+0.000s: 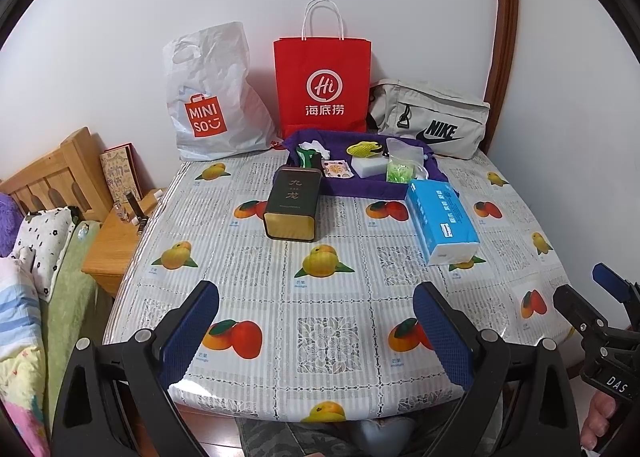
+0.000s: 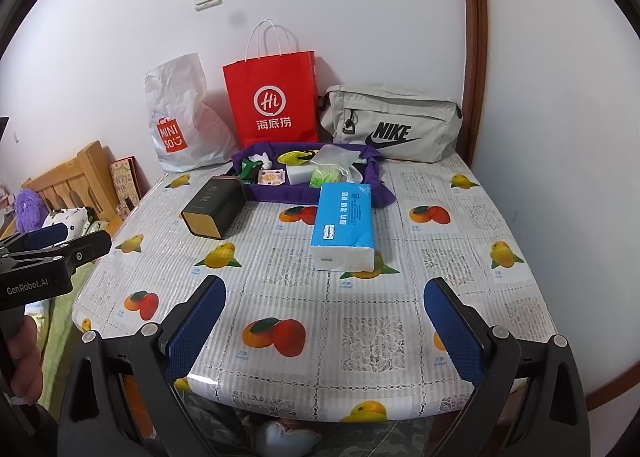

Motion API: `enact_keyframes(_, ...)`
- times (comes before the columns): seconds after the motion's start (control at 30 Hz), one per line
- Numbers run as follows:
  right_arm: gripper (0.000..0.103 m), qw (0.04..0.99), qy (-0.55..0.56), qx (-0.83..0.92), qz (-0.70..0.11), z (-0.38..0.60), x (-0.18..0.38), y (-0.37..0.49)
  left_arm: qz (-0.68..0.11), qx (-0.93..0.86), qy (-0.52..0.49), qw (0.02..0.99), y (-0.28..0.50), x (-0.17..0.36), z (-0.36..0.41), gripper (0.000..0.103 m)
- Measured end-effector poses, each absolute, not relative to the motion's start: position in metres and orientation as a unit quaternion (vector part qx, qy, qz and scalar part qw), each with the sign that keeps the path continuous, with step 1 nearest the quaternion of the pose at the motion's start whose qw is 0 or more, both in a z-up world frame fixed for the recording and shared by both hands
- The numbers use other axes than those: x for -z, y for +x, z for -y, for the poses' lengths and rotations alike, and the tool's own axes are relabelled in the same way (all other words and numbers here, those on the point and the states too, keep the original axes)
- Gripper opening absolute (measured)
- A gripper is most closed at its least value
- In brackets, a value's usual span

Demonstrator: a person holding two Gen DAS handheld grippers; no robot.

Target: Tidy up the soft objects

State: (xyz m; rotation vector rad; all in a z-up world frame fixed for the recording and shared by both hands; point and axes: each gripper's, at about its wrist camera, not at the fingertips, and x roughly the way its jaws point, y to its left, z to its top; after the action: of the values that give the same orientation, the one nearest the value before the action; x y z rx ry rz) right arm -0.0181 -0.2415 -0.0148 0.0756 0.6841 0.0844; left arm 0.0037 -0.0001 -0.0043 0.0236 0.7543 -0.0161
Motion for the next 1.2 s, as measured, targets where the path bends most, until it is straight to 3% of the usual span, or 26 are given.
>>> enact_keyframes(1.2, 0.099, 0.940, 0.035, -0.038, -0.337, 0.2404, 0.0163, -0.0178, -0.372, 0.008, 0.013, 0.928, 0.0037, 0.0068, 0.0019, 0.098)
